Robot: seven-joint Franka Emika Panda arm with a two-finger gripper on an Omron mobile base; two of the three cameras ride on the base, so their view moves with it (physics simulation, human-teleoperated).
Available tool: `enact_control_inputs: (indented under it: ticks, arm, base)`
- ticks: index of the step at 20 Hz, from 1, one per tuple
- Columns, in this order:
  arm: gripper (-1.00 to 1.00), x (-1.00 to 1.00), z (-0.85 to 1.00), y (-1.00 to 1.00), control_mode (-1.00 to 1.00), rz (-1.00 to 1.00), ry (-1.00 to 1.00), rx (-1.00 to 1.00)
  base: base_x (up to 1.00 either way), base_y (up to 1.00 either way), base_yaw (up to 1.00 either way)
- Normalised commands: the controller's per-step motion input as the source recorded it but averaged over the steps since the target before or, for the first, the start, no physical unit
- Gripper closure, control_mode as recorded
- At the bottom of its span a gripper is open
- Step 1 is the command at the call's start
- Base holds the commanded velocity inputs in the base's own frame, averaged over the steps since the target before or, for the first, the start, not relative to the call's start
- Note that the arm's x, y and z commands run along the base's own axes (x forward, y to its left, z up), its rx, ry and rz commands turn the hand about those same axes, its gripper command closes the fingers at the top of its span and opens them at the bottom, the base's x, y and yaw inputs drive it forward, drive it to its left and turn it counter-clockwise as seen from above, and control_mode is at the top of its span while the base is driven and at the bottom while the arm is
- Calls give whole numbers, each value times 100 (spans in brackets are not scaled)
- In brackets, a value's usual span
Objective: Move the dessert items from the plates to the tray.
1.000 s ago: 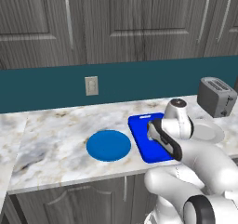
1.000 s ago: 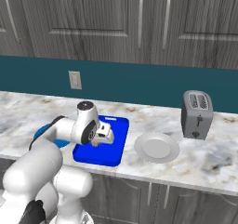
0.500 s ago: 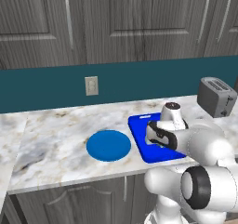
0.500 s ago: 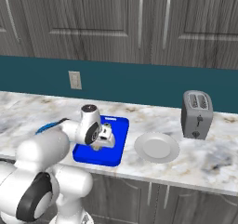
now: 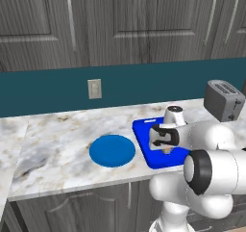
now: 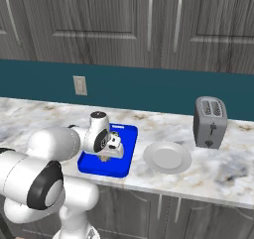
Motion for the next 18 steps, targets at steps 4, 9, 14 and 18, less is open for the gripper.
enact_control_inputs:
  ticks: [4,9,14,18]
  arm:
    - [-100,0,1,0,-100,0,0,0]
    - [-100,-25,34,-1,-100,0,0,0]
    - [-100,-38,64,0,-100,0,0,0]
    - [-100,-38,70,0,-100,1,0,0]
  base:
    - [0,0,0]
    - [0,0,0]
    - [0,0,0]
    - [0,0,0]
